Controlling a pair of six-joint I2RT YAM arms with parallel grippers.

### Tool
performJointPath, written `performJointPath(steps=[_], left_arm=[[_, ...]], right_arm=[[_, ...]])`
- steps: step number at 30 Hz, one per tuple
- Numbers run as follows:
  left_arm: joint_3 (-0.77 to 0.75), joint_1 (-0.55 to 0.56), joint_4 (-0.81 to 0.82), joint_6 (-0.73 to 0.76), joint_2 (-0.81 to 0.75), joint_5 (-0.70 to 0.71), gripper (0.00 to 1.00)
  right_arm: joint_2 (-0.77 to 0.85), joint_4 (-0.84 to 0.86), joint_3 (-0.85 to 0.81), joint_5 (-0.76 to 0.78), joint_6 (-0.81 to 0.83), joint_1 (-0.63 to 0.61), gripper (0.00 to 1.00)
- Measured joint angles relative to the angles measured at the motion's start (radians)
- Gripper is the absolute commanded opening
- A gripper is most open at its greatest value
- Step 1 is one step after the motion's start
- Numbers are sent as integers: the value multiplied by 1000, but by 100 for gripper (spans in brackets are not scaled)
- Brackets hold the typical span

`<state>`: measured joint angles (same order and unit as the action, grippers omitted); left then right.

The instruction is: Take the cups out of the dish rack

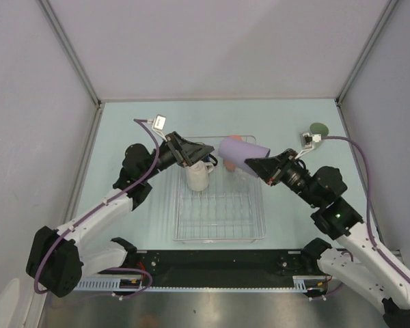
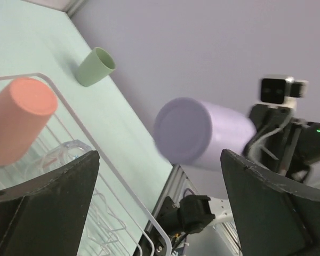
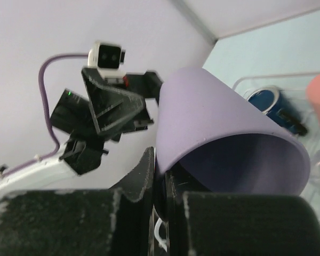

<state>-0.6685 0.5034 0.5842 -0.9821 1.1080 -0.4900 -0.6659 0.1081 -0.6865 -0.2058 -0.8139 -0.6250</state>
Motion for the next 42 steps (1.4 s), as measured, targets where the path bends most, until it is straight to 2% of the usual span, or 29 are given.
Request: performJointPath(steps=[4, 8, 13, 19, 23, 30, 42], left_arm=[[-94, 0, -168, 51, 19, 56, 100], [-164, 0, -353, 90, 42, 126, 99], [-170, 0, -554, 113, 40, 195, 96], [-169, 6, -798, 119, -16, 280, 93], [-169, 11, -925, 119, -86, 340, 93], [-169, 11, -1033, 120, -141, 409, 93], [-162, 11, -1068, 127, -123, 409, 93]], right_arm=[[2, -283, -197, 218, 69, -1, 0], [-89, -541, -409, 476, 100, -1, 0], [-297, -831, -627, 764, 75, 1, 0], [-579, -1077, -771, 931, 12, 50, 0], [-726, -1166, -821, 941, -13, 169, 0], [-817, -1172, -828, 827, -23, 444, 0], [-942, -1047, -800, 605, 6, 671, 0]])
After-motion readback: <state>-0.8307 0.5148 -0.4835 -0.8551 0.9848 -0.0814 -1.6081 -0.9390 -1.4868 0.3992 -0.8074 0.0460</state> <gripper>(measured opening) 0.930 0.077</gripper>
